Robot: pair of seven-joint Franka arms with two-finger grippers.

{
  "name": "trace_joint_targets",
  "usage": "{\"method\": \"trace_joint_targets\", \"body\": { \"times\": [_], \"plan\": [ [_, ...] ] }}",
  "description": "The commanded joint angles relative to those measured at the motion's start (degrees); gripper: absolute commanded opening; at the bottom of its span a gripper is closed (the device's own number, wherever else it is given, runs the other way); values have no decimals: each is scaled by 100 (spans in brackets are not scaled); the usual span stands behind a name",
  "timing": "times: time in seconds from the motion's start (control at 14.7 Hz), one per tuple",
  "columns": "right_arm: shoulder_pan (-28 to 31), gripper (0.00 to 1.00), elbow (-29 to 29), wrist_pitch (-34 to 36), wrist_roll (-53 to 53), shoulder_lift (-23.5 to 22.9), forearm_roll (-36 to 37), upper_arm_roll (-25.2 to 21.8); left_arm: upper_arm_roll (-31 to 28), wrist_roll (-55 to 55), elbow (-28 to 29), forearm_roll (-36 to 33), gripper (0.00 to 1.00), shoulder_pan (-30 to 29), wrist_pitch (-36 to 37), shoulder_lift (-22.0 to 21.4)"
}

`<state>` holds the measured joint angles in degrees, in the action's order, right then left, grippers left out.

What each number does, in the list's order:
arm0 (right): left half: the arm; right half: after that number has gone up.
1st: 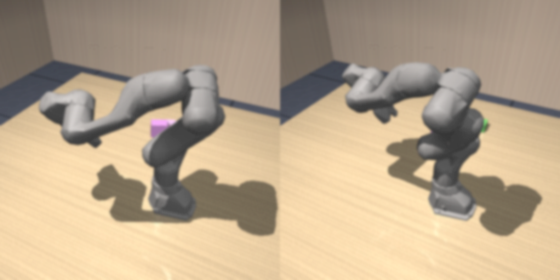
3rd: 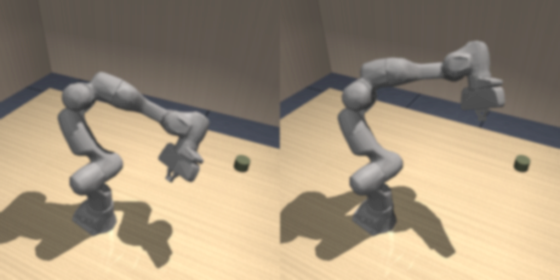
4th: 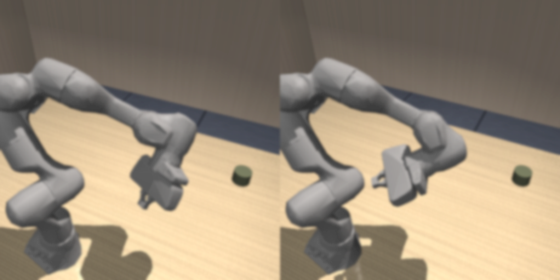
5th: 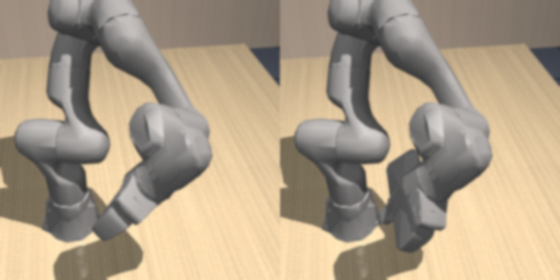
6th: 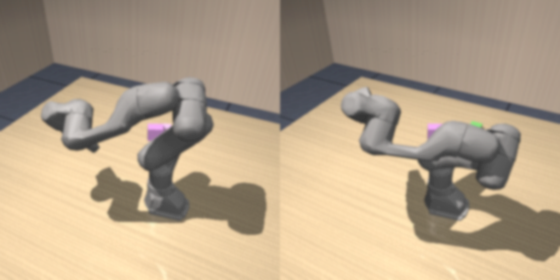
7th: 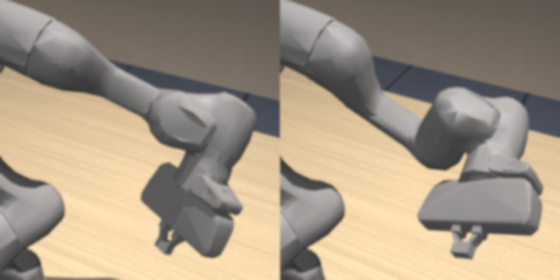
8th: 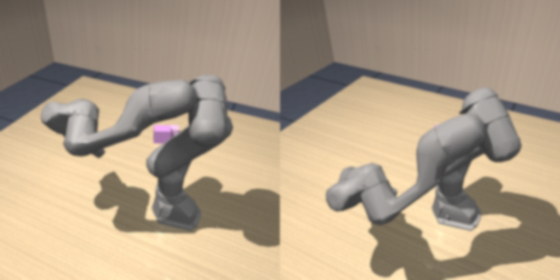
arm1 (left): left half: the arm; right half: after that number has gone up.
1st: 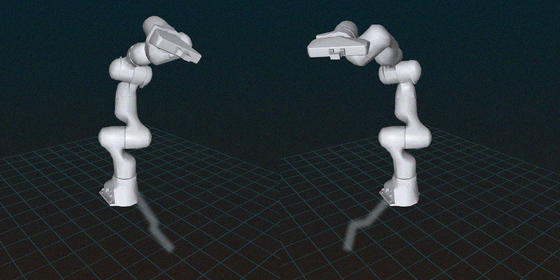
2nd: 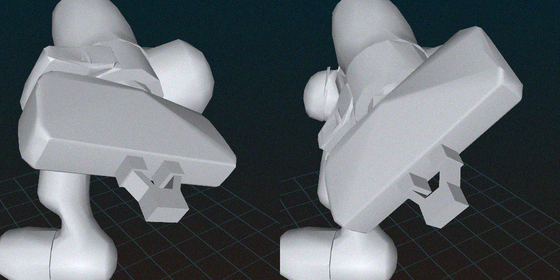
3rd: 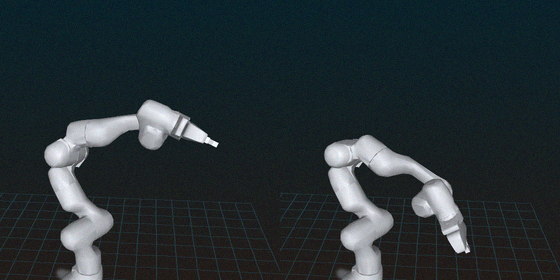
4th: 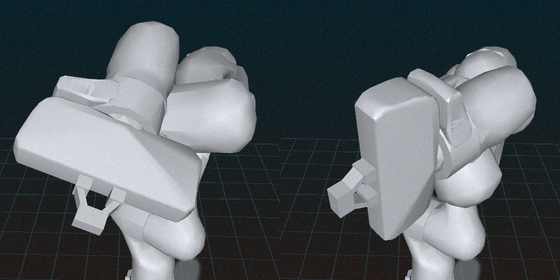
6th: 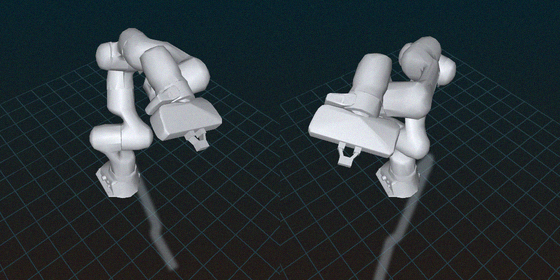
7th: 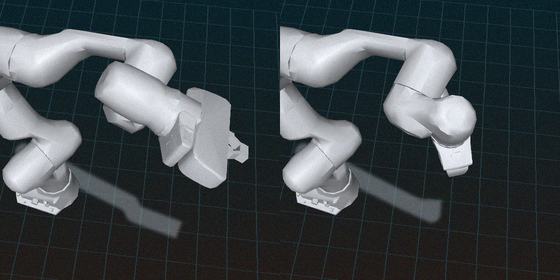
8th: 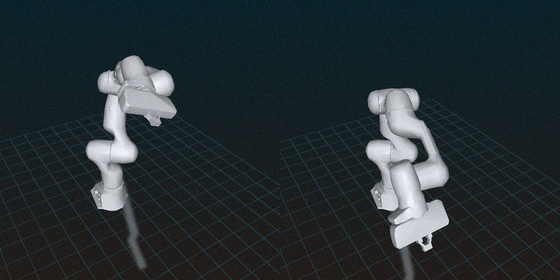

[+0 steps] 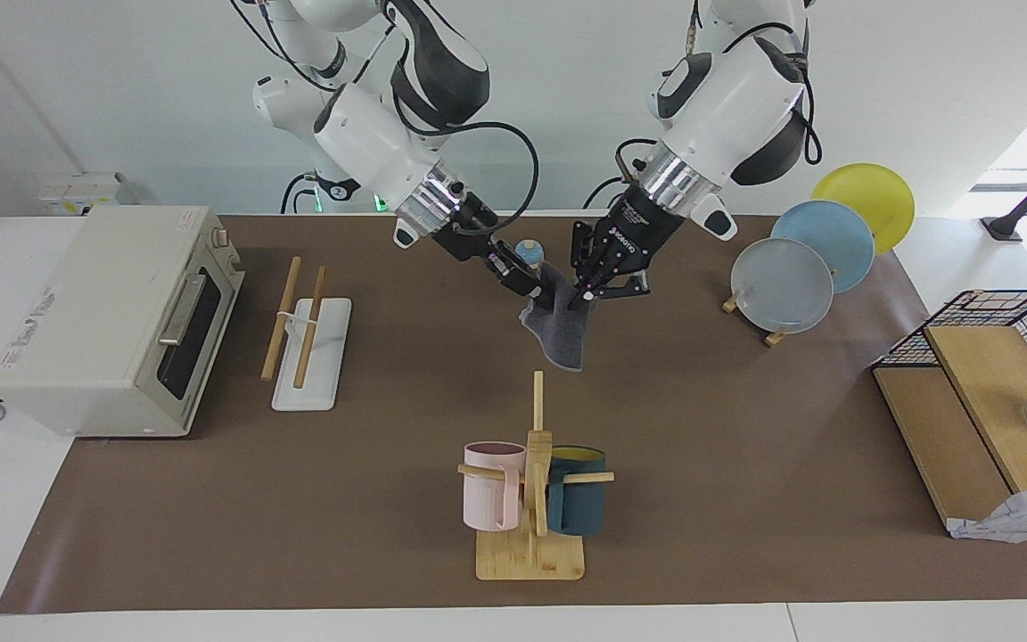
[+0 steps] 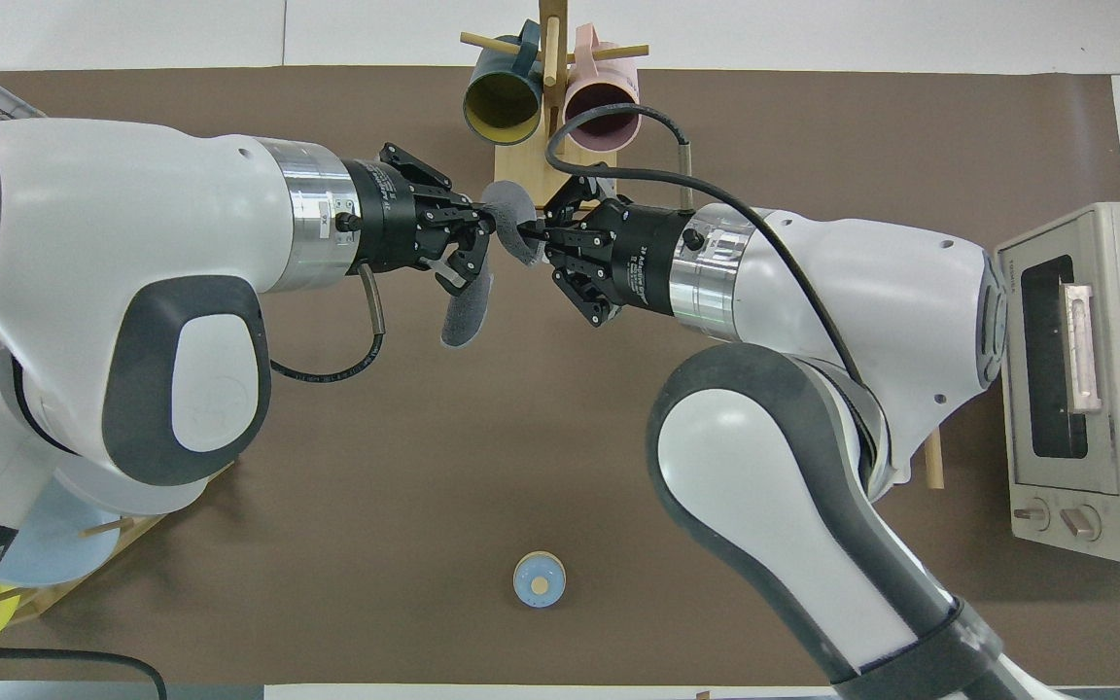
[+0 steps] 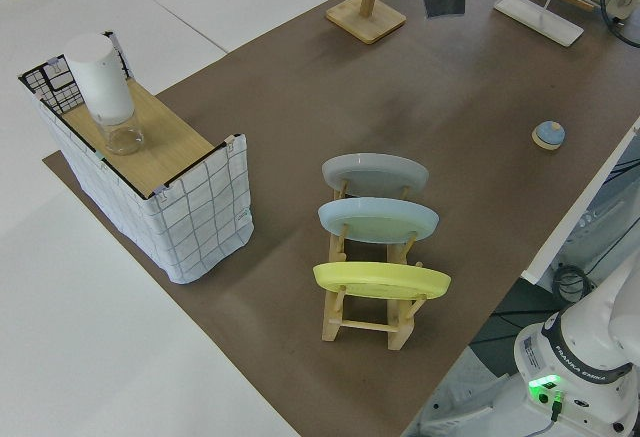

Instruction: Fold towel and hang on rack

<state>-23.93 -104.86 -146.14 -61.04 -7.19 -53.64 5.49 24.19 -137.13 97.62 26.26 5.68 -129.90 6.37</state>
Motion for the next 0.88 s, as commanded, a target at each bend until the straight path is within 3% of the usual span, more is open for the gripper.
{"method": "trace_joint_targets", "body": {
  "times": [0.0, 0.2, 0.41, 0.61, 0.82],
  "plan": [
    [11, 0, 53, 33, 294, -37, -112, 13, -46, 2, 389, 11, 100, 91, -167, -285],
    [2, 0, 18, 312, 888, -2, 106, 13, -55, 10, 399, -15, 100, 91, -220, -285],
    [212, 0, 88, 1549, 2092, 68, 1666, -13, -55, 133, 442, -33, 100, 83, -220, -303],
    [423, 0, 71, 2272, 3209, 200, 2444, -31, -64, 554, 548, -42, 100, 21, -211, -364],
    [1027, 0, -26, 3114, 4261, 376, 3504, -22, -90, 1745, 854, -42, 100, -311, -194, -495]
  ]
}}
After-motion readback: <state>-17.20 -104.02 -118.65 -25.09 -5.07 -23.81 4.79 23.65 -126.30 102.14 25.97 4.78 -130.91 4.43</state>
